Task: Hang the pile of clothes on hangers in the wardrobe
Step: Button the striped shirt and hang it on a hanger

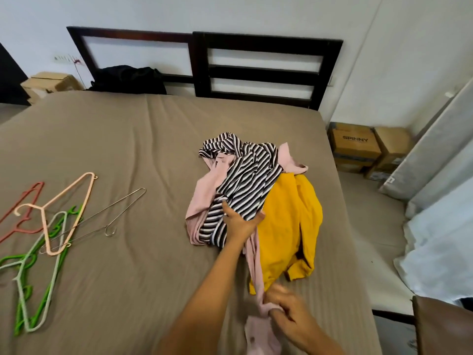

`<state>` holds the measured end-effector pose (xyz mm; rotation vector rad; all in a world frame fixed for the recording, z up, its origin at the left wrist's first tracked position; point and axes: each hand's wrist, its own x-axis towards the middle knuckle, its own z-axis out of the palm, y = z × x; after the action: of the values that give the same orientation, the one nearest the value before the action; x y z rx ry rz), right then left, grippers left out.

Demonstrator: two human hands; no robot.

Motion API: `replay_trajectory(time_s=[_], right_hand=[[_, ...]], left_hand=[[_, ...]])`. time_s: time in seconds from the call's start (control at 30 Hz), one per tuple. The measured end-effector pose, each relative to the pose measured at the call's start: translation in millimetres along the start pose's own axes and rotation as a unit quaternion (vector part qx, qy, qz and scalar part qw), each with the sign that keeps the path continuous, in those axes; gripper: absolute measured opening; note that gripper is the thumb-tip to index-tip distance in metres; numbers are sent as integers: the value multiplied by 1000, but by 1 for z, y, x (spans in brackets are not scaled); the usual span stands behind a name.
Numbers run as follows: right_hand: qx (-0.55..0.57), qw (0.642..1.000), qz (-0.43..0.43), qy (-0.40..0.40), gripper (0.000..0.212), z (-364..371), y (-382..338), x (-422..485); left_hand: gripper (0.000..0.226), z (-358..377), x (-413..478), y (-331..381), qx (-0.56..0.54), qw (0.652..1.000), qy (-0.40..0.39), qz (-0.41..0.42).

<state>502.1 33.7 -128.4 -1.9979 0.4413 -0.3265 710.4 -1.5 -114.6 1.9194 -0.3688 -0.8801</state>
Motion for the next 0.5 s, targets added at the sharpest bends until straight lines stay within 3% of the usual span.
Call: replay_trajectory(time_s=[0.07, 0.17, 0.27, 0.3, 0.4, 0.5], right_hand=[[19, 995, 63, -81, 17, -1, 8, -5], [1, 984, 131, -118, 16, -6, 24, 0], [-23, 973, 197, -118, 4, -18, 32, 11], [-24, 968, 219, -117, 15, -21, 36, 18], [-23, 966, 258, -20, 48, -17, 28, 61], [32, 964, 237, 114, 54, -4, 8, 125]], left_hand=[[115, 2, 5, -16, 66, 998, 8, -2], [67, -7, 10, -41, 141, 989, 38, 21], [34, -23, 5, -46, 63, 992, 96, 45], [31, -31, 3, -44, 27, 993, 107, 44], [29, -57, -1, -36, -51, 994, 93, 36], [14, -75, 1, -25, -112, 990, 80, 33]])
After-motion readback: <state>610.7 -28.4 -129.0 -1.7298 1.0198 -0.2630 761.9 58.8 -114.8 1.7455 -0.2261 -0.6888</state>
